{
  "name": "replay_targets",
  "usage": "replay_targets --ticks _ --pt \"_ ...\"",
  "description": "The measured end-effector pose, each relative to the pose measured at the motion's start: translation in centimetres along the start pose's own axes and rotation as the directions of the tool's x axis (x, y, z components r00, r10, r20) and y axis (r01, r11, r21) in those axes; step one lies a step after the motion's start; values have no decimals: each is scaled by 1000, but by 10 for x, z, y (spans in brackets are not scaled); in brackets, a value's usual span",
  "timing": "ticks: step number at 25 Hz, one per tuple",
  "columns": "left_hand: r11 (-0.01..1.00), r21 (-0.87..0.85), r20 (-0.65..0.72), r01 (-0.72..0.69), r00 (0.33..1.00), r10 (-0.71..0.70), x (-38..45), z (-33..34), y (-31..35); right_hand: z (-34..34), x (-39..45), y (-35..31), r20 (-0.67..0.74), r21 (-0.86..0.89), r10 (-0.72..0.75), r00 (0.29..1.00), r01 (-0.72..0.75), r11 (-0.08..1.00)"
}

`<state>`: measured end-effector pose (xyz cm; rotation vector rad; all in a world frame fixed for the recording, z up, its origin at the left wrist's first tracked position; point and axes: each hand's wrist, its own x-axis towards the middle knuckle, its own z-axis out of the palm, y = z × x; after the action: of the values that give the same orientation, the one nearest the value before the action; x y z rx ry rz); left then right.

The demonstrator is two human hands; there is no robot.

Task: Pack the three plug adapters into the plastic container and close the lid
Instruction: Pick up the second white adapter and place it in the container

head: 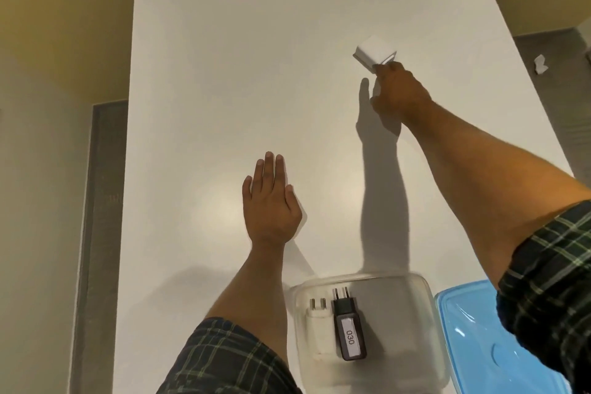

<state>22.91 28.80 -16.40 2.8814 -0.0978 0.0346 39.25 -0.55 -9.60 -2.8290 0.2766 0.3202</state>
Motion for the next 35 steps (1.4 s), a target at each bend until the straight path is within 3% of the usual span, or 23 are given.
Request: replay_targets --ticks 5,11,24,28,30,33,35 --pt "1000 -8 10 -1 1000 1 0 -3 2 -8 49 -14 -97 -53 -18 995 13 998" --pt "1000 -4 -38 -10 999 10 1 -3 1 -2 81 -26 -47 -188 54 997 -62 980" --pt "1000 -2 9 14 1000 -14 3 -1 1 -2 45 -17 -141 -22 1 990 -4 1000" --pt "1000 19 40 19 999 -20 3 0 -1 9 0 -32 -264 129 6 964 30 991" --pt "999 23 44 23 999 -24 2 0 -1 14 -27 -38 -303 251 -35 952 115 961" --pt "1000 -1 51 14 999 -14 0 -1 -1 16 -80 -52 -356 513 -82 931 268 815" --pt "1000 -9 64 10 998 -10 -2 -2 -2 13 -115 -61 -356 647 -55 933 288 706"
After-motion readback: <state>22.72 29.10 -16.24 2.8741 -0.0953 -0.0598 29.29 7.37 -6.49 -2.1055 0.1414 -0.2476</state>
